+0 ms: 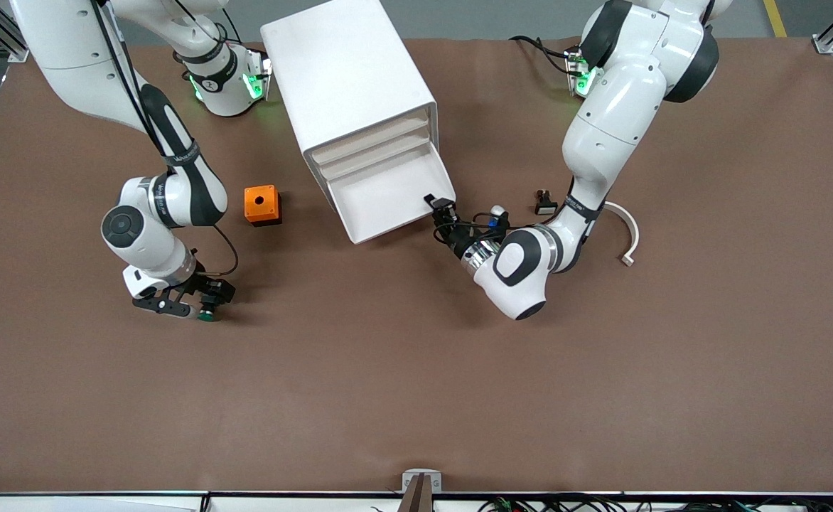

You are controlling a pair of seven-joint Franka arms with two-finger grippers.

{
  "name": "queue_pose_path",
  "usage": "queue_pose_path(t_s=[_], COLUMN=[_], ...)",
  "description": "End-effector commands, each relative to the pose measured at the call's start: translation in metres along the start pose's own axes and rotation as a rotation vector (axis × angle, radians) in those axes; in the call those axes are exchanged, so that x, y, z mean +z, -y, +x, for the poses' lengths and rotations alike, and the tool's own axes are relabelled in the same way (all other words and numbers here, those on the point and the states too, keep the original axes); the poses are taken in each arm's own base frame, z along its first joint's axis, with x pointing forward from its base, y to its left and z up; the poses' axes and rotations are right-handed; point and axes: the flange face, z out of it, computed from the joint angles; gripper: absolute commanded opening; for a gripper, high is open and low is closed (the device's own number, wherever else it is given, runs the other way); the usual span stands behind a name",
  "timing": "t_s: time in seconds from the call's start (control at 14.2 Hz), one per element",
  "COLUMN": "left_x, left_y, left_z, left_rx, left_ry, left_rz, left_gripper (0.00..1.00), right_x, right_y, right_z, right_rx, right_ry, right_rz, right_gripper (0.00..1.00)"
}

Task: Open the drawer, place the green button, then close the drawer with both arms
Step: 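Grasp the green push button with the right gripper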

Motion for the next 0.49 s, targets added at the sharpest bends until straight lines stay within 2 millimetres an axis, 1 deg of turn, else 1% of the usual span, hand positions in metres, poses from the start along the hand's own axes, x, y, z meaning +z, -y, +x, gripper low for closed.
queue_pose_path(t_s=[0.0,0.07,0.14,0.21,0.28,0.35,0.42], left_x=[-0.01,-0.011,-0.012,-0.012,-0.014,-0.016,-0.018], left_y=[-0.002,-0.003,-0.003,-0.004,-0.001,0.006,0.013], left_z=[-0.002,-0.001,-0.001,0.0,-0.005,-0.014,-0.022], left_rx=[-0.012,-0.013,-0.012,-0.006,0.006,0.036,0.066], left_ry=[0.029,0.032,0.033,0.033,0.041,0.05,0.05], left_rz=[-0.015,-0.016,-0.016,-0.015,-0.025,-0.035,-0.045], left_gripper=[0.16,0.16,0.21,0.33,0.53,0.73,1.0], right_x=[0.003,0.004,0.003,0.003,0.003,0.002,0.001], right_y=[-0.003,-0.003,-0.003,-0.003,-0.003,-0.003,-0.003], right_z=[0.003,0.002,0.002,0.002,0.002,0.003,0.004], right_rx=[-0.007,-0.007,-0.007,-0.007,-0.006,-0.003,0.0], right_ry=[0.007,0.018,0.021,0.021,0.019,0.019,0.016], right_rz=[-0.002,-0.004,-0.005,-0.005,-0.005,-0.005,-0.004], right_gripper=[0.95,0.86,0.73,0.57,0.3,0.08,0.0])
